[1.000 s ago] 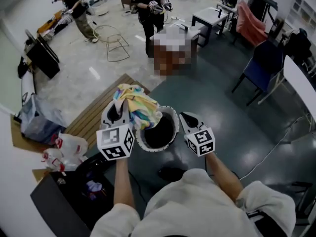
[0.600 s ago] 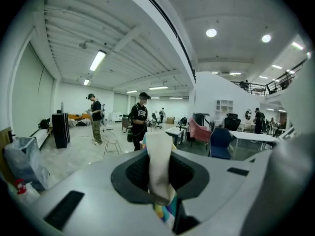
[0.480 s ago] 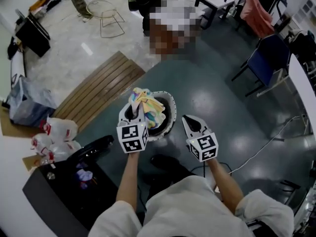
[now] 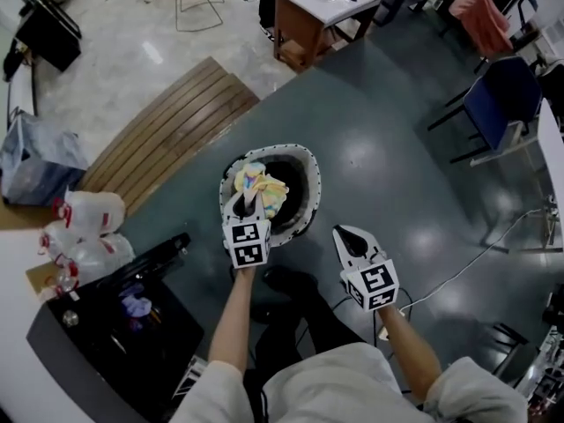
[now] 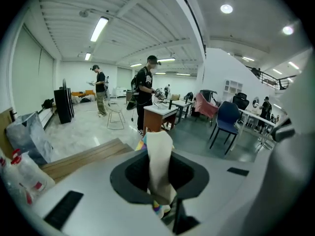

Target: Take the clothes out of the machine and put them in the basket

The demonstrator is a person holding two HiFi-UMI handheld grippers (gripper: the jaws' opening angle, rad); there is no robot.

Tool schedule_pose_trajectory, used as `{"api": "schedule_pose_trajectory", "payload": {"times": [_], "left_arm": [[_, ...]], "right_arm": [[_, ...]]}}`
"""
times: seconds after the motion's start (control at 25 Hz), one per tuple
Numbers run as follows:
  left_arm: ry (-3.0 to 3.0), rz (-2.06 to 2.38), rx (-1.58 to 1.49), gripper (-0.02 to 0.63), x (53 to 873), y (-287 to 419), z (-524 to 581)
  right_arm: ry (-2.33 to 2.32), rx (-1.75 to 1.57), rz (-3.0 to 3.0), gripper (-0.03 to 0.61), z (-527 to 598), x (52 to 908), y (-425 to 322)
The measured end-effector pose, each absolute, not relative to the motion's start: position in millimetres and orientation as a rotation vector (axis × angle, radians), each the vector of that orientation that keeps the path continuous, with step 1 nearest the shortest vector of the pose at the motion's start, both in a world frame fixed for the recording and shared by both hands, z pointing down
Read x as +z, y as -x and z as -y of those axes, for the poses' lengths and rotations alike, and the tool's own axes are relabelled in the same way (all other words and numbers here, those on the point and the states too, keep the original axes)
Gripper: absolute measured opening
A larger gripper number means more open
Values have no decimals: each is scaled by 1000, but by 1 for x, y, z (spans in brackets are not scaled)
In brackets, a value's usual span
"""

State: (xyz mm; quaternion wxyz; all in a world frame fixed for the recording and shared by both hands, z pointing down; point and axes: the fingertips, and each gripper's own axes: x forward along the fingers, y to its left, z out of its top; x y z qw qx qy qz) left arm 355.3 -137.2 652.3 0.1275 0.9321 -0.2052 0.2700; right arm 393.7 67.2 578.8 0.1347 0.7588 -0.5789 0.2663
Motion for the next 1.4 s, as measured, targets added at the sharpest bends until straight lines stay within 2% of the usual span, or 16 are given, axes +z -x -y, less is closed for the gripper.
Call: {"api": "schedule_pose_trajectory", "payload": {"times": [0.16,0.2,0.28,0.32,0.64,0.72,0.76,0.8,0.92,1.0,1.4], "left_arm": [[-2643,592,866,86,722,-359,142],[-2637,585,890,117,736,-361,142],[-2650,561,916,250,753,-365,141],[-2655,552,910,281,756,-366,142],[-2635,622,827,290,748,-340,144],[-2626,646,800,277,746,-327,145],[-2620,671,788,249,745,-318,147],[-2611,706,776,219,744,-308,150],[-2576,824,747,68,741,-274,161],[-2555,869,726,30,740,-251,166],[-2372,1154,651,18,739,-97,176]], "right_arm": [[-2156,802,1670,22,-71,609,-395],[-2144,807,1669,21,-72,614,-396],[-2126,816,1674,22,-73,620,-396],[-2120,818,1678,22,-72,623,-396],[-2035,821,1753,23,-49,630,-373],[-2004,812,1783,23,-39,631,-364],[-1989,806,1798,22,-34,632,-358],[-1970,800,1815,23,-28,633,-352],[-1894,779,1876,21,-14,633,-330],[-1839,763,1914,21,-3,634,-314],[-1502,670,2129,22,51,640,-200]]}}
